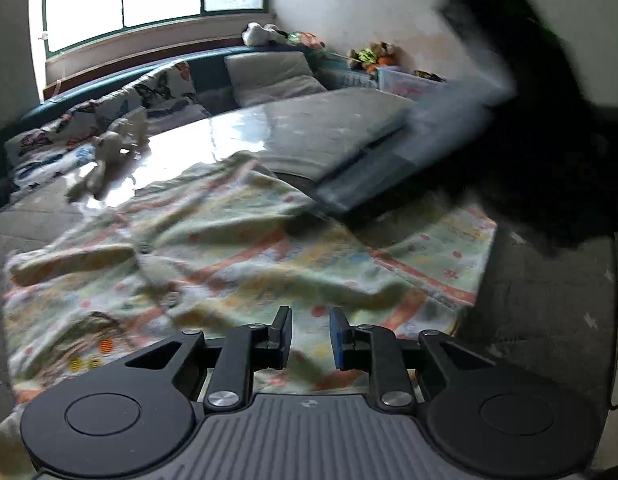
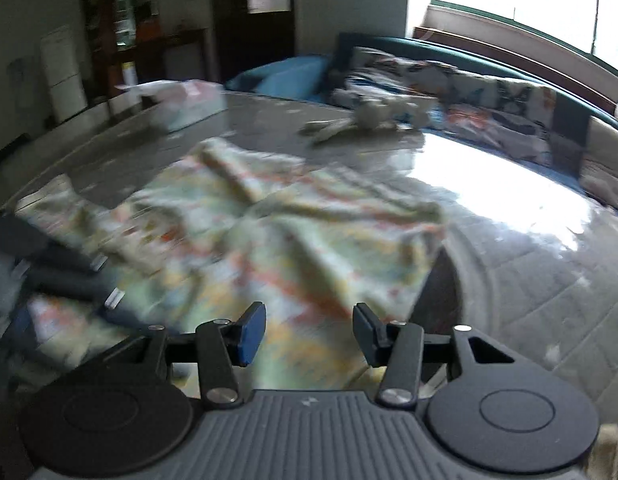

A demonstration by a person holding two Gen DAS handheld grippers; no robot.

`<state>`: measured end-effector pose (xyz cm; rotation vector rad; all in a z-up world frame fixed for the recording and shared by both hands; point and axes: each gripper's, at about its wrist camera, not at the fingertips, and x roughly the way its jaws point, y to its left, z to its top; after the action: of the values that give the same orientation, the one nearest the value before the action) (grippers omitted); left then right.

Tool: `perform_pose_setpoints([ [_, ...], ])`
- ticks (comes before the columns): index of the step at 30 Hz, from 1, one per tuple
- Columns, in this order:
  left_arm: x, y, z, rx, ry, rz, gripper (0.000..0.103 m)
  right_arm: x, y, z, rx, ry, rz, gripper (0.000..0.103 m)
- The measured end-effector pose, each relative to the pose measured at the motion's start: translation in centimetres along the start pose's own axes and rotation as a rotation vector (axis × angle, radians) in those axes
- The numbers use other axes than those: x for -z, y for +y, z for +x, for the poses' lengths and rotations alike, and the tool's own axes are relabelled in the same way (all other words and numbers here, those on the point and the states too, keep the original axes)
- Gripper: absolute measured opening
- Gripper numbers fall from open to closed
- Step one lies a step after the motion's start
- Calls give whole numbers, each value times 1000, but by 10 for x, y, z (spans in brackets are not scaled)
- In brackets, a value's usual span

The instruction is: Fold clothes

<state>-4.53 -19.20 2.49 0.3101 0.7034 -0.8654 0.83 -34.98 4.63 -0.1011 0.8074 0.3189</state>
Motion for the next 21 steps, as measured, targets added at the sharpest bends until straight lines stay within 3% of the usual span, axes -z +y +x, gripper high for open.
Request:
perform_pose_setpoints([
  [6, 6, -2, 14, 61, 19, -22, 22, -22, -22, 44, 31, 32, 28, 32],
  [21, 10, 2, 12, 124, 9, -42, 22, -56, -59, 106, 199, 21, 53, 26],
])
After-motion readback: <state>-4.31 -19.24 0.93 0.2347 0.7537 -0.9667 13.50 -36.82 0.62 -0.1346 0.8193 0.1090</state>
